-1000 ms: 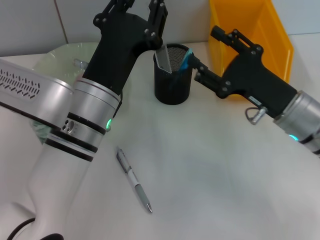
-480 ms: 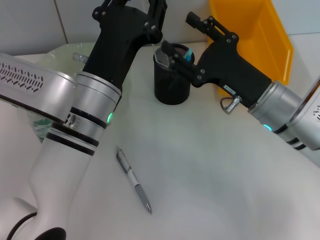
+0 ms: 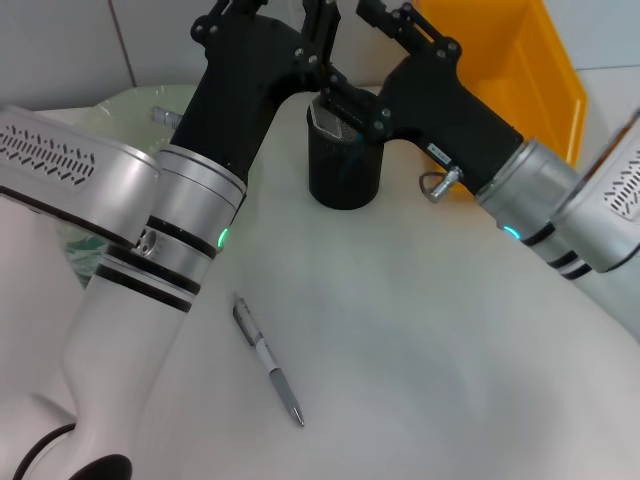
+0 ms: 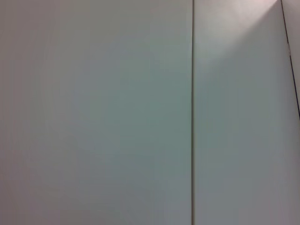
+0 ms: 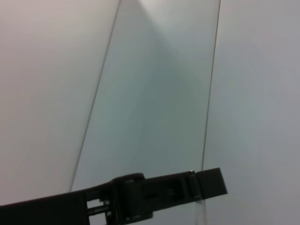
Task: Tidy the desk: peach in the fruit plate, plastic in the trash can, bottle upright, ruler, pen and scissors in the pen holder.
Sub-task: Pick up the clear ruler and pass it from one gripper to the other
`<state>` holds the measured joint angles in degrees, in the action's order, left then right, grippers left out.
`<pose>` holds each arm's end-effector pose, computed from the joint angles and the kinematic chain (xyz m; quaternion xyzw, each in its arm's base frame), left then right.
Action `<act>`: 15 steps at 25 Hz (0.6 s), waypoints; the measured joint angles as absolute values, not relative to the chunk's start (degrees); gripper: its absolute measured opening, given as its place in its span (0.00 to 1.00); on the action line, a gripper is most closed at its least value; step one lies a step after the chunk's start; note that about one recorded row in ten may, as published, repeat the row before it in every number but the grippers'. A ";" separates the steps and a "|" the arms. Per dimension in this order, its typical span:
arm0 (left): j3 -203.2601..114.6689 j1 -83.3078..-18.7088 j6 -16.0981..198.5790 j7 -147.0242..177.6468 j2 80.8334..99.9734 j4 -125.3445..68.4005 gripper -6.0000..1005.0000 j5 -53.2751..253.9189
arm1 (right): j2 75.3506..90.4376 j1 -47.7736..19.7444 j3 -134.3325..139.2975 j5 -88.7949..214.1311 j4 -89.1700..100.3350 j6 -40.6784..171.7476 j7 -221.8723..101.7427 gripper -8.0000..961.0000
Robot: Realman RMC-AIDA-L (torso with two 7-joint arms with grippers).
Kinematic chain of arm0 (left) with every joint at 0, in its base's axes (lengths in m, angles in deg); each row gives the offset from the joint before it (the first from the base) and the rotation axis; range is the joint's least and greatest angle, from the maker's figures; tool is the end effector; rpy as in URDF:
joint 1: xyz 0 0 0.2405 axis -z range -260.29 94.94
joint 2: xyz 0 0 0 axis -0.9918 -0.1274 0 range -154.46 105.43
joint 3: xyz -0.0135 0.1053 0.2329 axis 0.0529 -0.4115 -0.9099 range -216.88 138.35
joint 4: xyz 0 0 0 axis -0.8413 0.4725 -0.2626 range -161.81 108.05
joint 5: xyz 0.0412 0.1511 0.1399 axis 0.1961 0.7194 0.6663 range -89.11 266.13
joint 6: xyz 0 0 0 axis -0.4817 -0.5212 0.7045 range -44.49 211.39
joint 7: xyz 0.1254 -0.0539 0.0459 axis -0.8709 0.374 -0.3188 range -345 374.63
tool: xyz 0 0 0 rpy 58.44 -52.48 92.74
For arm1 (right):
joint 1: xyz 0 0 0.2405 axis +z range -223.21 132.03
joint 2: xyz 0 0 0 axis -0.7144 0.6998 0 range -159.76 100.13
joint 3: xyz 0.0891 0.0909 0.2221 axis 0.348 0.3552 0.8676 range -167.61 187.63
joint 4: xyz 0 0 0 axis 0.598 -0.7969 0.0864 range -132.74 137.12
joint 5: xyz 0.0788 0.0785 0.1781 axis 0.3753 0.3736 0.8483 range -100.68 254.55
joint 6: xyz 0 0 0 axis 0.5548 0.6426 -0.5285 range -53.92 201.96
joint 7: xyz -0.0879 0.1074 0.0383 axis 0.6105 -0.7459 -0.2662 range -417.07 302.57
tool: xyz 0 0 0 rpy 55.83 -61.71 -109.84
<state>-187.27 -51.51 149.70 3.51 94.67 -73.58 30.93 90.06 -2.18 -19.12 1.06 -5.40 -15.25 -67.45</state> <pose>-0.1130 0.3294 -0.0777 -0.7224 -0.1128 -0.5038 0.4599 0.1879 0.3502 -0.0477 -0.7905 -0.0073 0.4574 0.4073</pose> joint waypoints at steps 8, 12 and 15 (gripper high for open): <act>-187.27 -51.08 148.81 3.87 94.67 -72.94 0.39 31.12 | 90.06 -0.39 -19.25 0.96 -6.15 -13.15 -67.41 0.75; -187.27 -51.09 148.81 3.81 94.66 -72.92 0.39 31.24 | 90.06 0.06 -19.16 0.92 -6.19 -12.39 -67.38 0.75; -187.27 -50.96 148.80 3.69 94.67 -72.92 0.39 31.28 | 90.06 0.41 -19.10 0.91 -6.37 -11.65 -67.36 0.74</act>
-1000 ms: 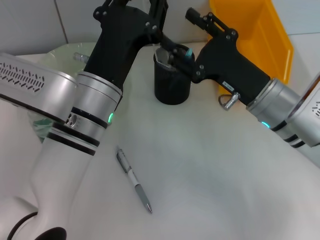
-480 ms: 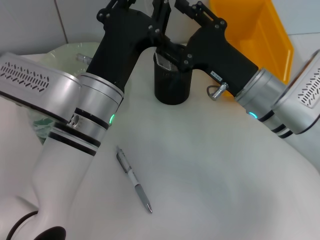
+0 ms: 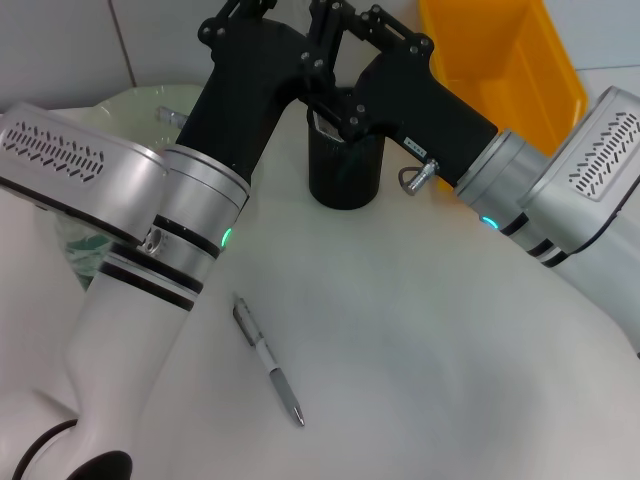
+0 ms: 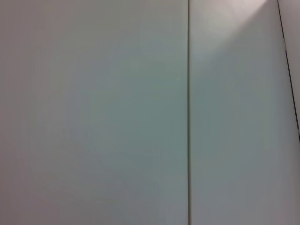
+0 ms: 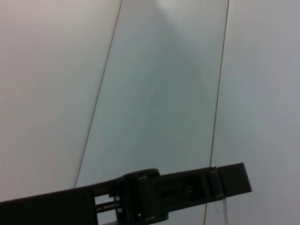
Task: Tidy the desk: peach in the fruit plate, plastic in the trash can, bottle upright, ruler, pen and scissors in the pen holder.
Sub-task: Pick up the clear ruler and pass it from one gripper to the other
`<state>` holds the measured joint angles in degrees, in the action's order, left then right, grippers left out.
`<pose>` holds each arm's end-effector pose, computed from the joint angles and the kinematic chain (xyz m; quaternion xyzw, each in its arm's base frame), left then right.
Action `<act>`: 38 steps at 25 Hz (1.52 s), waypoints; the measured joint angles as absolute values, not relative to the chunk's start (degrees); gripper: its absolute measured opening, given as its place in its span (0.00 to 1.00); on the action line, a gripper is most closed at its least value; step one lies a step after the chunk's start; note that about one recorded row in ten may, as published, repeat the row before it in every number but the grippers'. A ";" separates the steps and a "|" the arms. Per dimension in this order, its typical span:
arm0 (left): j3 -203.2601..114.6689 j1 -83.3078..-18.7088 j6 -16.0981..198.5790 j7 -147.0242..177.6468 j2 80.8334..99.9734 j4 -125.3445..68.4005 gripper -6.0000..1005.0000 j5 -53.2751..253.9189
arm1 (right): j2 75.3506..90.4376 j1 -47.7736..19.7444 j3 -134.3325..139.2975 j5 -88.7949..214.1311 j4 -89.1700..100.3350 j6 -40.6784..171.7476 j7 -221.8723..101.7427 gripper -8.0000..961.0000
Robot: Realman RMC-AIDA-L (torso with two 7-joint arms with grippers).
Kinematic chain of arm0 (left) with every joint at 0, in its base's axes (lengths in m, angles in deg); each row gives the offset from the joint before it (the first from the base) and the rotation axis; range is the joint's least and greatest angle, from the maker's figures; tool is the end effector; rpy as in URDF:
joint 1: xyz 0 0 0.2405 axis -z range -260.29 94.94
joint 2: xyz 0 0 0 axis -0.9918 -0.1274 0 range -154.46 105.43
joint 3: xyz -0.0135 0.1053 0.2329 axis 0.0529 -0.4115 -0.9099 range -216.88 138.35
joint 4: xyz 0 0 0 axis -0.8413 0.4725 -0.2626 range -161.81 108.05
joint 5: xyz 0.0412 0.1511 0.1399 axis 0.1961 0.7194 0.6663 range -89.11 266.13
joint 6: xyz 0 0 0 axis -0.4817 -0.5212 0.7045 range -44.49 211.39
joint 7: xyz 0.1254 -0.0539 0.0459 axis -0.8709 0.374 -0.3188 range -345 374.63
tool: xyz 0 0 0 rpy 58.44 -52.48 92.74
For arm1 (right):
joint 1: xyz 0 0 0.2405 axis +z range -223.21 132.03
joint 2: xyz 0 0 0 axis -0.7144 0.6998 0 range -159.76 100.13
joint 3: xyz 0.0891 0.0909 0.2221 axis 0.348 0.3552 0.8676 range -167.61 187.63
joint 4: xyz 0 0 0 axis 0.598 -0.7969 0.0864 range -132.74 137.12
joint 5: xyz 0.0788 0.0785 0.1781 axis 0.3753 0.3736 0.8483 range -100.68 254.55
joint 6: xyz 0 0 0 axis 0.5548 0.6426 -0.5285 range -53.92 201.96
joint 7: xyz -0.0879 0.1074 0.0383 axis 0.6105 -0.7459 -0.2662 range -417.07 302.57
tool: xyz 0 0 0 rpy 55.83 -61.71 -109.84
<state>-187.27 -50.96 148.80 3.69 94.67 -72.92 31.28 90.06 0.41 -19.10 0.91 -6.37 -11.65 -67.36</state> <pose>-0.1131 0.3313 -0.0803 -0.7301 -0.1097 -0.4968 0.4563 0.1777 0.3602 -0.0561 -0.8035 -0.0041 0.4431 0.3975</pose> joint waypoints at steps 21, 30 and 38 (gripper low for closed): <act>-187.27 -50.41 148.84 3.88 94.67 -72.41 0.39 31.30 | 90.06 1.53 -18.15 0.90 -6.89 -10.88 -67.35 0.33; -187.27 -50.43 148.82 3.92 94.66 -72.34 0.39 31.16 | 90.06 1.77 -18.20 0.97 -6.88 -10.88 -67.35 0.25; -187.27 -50.42 148.77 3.92 94.67 -72.23 0.39 30.91 | 90.06 1.88 -18.20 1.05 -6.86 -10.89 -67.33 0.21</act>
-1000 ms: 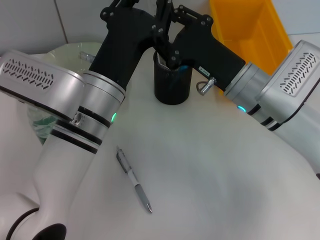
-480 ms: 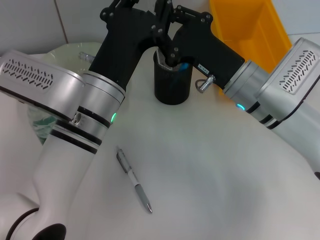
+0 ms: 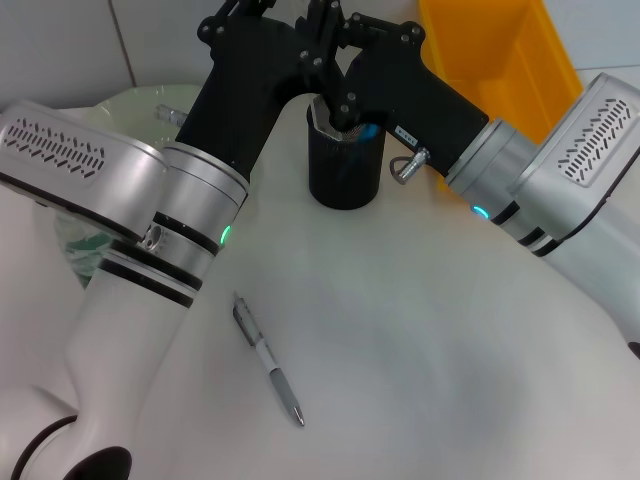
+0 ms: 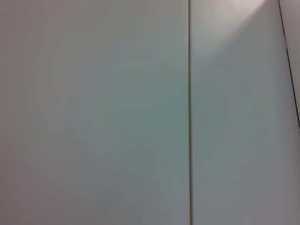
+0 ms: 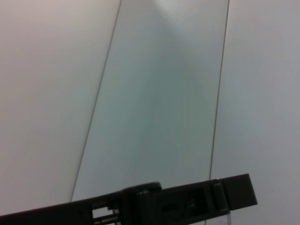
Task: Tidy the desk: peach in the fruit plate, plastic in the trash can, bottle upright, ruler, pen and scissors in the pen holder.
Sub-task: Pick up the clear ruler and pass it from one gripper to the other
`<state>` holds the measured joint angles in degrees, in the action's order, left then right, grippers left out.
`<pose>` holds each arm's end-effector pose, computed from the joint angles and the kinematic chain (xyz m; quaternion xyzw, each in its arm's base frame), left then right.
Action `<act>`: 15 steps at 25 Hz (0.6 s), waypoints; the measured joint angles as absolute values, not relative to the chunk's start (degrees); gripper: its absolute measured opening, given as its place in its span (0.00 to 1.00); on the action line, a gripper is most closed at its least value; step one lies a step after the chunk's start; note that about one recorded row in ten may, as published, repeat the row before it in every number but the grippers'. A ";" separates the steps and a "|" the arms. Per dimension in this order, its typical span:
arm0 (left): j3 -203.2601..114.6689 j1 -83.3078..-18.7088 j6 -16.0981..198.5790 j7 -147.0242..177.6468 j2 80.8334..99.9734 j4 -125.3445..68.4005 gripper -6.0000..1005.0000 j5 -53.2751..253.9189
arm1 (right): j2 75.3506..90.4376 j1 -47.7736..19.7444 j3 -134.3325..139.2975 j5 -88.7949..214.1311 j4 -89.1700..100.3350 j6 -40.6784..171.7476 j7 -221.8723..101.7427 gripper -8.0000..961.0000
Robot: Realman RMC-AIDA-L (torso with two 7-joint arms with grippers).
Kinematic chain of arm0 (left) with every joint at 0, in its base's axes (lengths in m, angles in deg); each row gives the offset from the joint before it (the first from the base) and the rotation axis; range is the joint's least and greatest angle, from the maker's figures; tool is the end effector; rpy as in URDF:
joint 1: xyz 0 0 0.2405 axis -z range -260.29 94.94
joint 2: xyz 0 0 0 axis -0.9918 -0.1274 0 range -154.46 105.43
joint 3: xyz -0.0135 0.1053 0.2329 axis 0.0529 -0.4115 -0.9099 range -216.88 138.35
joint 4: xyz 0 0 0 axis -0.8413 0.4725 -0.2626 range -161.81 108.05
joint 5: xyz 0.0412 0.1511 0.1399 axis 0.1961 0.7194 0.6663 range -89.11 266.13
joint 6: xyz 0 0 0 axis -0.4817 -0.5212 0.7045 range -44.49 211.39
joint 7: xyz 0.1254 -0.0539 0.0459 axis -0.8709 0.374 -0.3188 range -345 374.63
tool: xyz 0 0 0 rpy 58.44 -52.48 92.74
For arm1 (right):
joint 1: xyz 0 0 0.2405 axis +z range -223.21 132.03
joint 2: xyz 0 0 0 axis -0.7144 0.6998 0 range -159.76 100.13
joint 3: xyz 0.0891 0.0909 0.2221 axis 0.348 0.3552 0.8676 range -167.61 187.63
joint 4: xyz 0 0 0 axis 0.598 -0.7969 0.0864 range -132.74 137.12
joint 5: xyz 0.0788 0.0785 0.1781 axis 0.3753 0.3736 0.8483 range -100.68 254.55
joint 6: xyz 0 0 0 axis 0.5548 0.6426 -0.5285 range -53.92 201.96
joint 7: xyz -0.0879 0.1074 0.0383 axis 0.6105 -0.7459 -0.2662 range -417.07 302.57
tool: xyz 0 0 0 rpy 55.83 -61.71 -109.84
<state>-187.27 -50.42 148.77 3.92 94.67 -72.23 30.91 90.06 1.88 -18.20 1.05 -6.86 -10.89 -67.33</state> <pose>-0.1138 0.3339 -0.0802 -0.7310 -0.1095 -0.4946 0.4572 0.1698 0.3660 -0.0568 -0.8019 -0.0043 0.4462 0.3973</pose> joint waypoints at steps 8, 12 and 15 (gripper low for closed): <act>-187.27 -50.26 148.45 3.98 94.66 -72.23 0.39 30.85 | 90.06 1.97 -18.00 1.10 -6.86 -10.87 -67.30 0.13; -187.27 -50.25 148.40 4.03 94.67 -72.23 0.39 30.85 | 90.06 2.04 -17.69 1.05 -6.89 -10.29 -67.28 0.13; -187.27 -50.24 148.39 4.08 94.67 -72.23 0.39 30.95 | 90.06 2.12 -17.61 1.10 -7.19 -9.90 -67.54 0.12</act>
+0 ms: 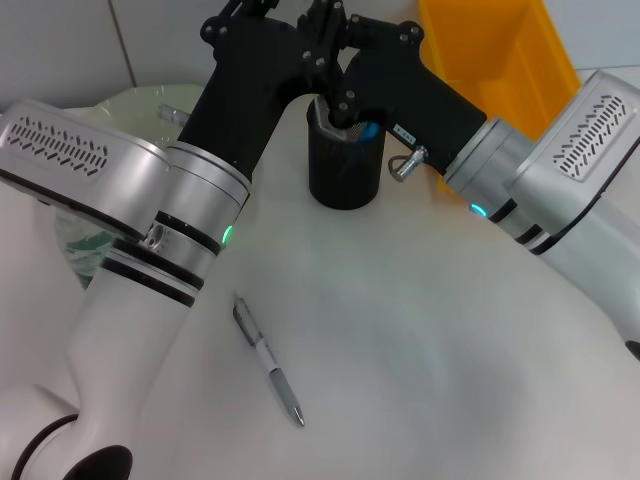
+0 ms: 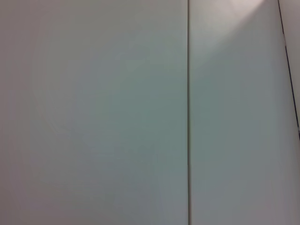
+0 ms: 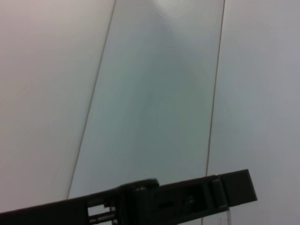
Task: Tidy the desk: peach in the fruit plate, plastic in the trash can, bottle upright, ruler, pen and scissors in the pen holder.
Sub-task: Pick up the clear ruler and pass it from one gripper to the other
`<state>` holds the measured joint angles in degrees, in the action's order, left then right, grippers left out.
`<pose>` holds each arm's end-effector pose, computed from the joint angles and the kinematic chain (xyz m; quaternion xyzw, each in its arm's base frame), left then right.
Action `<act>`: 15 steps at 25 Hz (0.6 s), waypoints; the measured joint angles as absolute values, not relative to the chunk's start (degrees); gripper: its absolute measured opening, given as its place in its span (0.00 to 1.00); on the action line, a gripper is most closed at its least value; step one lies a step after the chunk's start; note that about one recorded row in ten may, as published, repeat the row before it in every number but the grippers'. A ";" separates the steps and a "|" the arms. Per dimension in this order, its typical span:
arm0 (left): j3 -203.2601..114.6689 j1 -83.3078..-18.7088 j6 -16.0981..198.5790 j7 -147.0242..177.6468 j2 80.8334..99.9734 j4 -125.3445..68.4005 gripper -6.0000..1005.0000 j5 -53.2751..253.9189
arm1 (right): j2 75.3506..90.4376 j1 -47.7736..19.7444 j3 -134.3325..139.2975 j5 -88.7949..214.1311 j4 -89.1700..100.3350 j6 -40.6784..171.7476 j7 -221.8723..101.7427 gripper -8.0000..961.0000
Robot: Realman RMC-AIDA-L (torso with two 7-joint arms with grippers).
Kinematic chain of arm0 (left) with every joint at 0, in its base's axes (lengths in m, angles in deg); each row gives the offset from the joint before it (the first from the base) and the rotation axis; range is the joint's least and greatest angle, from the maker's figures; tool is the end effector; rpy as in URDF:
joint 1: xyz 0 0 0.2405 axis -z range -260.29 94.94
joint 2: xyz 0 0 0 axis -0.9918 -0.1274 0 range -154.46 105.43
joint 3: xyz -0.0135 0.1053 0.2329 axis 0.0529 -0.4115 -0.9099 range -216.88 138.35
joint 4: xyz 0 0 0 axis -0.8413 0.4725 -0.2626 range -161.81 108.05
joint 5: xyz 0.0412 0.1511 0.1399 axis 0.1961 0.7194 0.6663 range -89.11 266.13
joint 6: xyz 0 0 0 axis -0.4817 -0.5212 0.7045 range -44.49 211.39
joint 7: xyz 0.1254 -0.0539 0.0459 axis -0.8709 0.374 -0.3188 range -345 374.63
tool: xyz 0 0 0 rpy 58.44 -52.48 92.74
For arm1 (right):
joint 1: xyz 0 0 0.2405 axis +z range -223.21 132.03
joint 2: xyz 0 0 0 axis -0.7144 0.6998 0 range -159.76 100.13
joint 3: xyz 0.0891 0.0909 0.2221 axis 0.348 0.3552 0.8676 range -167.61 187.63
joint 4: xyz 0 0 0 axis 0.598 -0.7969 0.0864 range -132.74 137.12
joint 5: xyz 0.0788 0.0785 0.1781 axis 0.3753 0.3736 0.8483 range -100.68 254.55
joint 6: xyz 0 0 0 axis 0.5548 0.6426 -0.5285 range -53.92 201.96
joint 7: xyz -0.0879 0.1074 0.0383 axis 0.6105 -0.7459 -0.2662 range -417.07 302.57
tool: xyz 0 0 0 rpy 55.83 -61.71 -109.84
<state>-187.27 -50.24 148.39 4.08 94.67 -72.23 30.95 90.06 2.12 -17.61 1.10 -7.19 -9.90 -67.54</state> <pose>-0.1130 0.3344 -0.0811 -0.7330 -0.1102 -0.4937 0.4548 0.1699 0.3680 -0.0581 -0.8026 0.0043 0.4432 0.3993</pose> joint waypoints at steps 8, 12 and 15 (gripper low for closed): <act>-187.26 -50.24 148.38 4.49 94.66 -72.15 0.39 31.19 | 90.06 2.40 -16.78 1.09 -7.73 -8.94 -67.75 0.03; -187.21 -50.17 148.39 6.95 94.67 -71.44 0.39 31.58 | 90.07 2.40 -15.47 0.86 -7.91 -8.13 -67.82 0.02; -187.20 -49.59 148.41 8.59 94.67 -70.47 0.39 31.73 | 90.06 2.37 -15.39 0.87 -7.93 -8.08 -67.88 0.02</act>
